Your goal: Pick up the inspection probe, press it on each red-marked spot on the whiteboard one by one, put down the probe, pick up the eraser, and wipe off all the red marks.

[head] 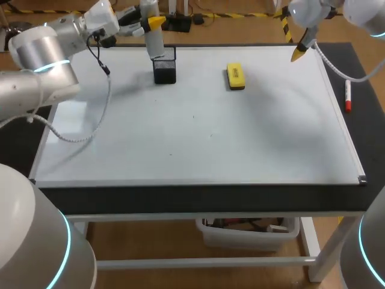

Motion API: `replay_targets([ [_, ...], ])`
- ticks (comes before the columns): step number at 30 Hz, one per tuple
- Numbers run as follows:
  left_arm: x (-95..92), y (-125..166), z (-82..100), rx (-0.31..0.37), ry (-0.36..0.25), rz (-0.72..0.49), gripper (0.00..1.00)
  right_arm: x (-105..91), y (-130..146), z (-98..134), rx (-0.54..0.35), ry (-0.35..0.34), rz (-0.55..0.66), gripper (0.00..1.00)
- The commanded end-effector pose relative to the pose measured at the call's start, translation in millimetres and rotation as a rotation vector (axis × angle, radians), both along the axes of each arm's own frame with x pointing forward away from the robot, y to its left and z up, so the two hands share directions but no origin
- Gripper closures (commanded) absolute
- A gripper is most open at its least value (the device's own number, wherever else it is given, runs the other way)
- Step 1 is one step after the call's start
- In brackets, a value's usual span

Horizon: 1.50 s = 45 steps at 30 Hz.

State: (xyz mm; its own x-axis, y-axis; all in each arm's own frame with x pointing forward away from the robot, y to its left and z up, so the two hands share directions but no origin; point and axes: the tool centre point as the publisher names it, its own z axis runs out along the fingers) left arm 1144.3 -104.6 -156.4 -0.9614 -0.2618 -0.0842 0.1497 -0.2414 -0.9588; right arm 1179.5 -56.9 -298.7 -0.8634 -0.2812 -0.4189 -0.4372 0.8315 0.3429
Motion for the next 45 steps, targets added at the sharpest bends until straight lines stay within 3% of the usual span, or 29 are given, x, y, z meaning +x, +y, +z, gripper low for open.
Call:
replay_targets([
  [1, 19.8, -3, -3.2, 0.023, -0.047, -0.195, 1.0, 0.7, 0, 1, -0.004, 0.003, 0.003, 0.0],
  [24, 31.4, -21, -29.6, 0.021, -0.051, -0.291, 1.0, 0.7, 0, 1, -0.004, 0.003, 0.003, 0.0],
  [37, 29.0, -40, -66.0, 0.069, -0.049, -0.305, 1.0, 0.7, 0, 1, -0.004, 0.003, 0.003, 0.0],
  [45, 31.2, -39, -84.0, 0.062, -0.052, -0.31, 1.0, 0.7, 0, 1, -0.004, 0.003, 0.003, 0.0],
])
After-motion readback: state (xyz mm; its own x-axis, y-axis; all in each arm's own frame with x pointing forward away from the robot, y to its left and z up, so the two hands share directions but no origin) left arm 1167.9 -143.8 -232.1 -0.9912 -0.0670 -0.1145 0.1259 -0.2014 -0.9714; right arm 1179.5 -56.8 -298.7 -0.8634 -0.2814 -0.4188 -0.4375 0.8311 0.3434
